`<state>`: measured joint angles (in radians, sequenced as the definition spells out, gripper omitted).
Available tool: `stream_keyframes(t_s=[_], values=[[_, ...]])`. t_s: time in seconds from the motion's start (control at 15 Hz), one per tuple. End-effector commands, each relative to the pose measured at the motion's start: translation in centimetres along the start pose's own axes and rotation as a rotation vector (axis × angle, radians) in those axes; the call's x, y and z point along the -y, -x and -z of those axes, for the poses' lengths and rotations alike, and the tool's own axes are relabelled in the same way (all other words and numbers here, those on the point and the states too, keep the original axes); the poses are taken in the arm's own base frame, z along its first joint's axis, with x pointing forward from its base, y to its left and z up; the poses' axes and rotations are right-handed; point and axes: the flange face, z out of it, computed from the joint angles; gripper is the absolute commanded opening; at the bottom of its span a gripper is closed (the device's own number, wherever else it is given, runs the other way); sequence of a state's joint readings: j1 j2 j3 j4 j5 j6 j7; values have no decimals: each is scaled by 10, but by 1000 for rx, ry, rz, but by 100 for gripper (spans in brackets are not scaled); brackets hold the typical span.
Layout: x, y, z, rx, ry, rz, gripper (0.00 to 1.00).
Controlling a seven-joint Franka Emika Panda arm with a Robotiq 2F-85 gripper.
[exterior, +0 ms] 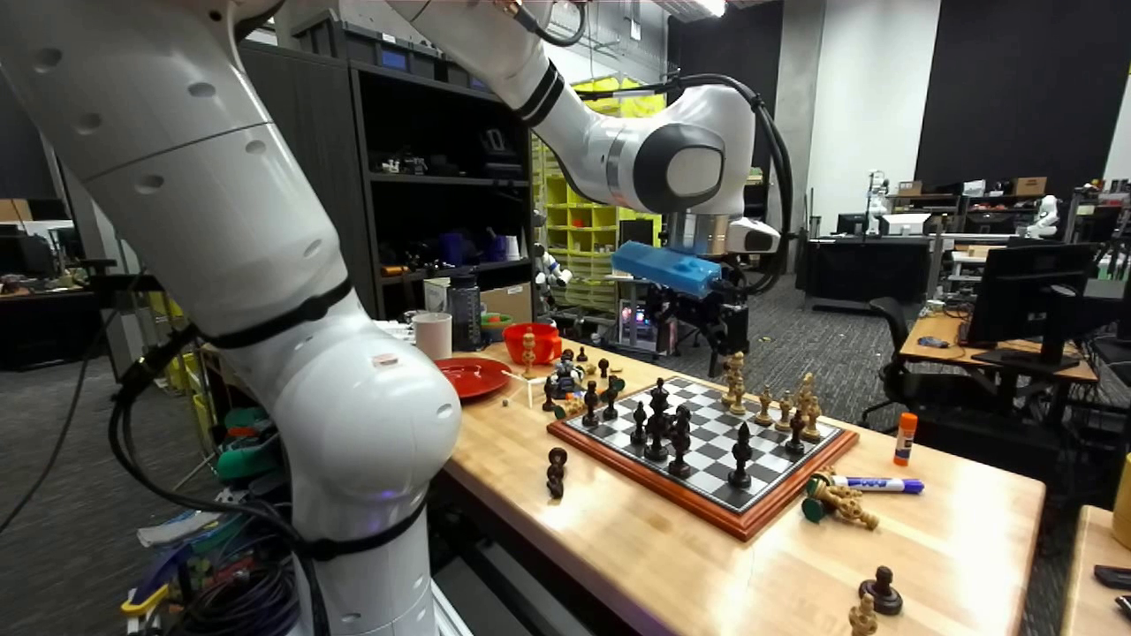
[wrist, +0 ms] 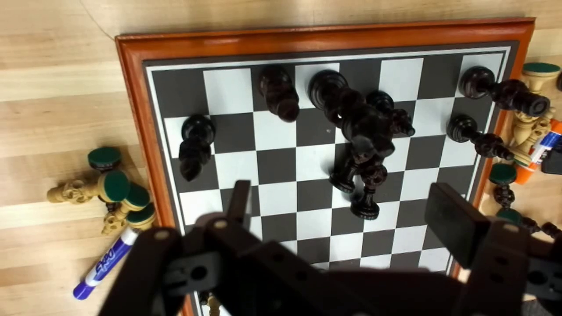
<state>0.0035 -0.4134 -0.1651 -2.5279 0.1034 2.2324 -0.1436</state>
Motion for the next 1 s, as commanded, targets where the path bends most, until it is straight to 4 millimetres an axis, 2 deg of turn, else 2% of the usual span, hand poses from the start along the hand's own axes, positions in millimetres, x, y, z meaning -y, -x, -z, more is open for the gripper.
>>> stream_keyframes(t_s=[0.0, 0.73, 0.93], values=[[0, 0, 1, 1, 0, 0, 100], [0, 0, 0, 1, 0, 0, 100], [0, -9, 2, -22, 20, -17, 100]])
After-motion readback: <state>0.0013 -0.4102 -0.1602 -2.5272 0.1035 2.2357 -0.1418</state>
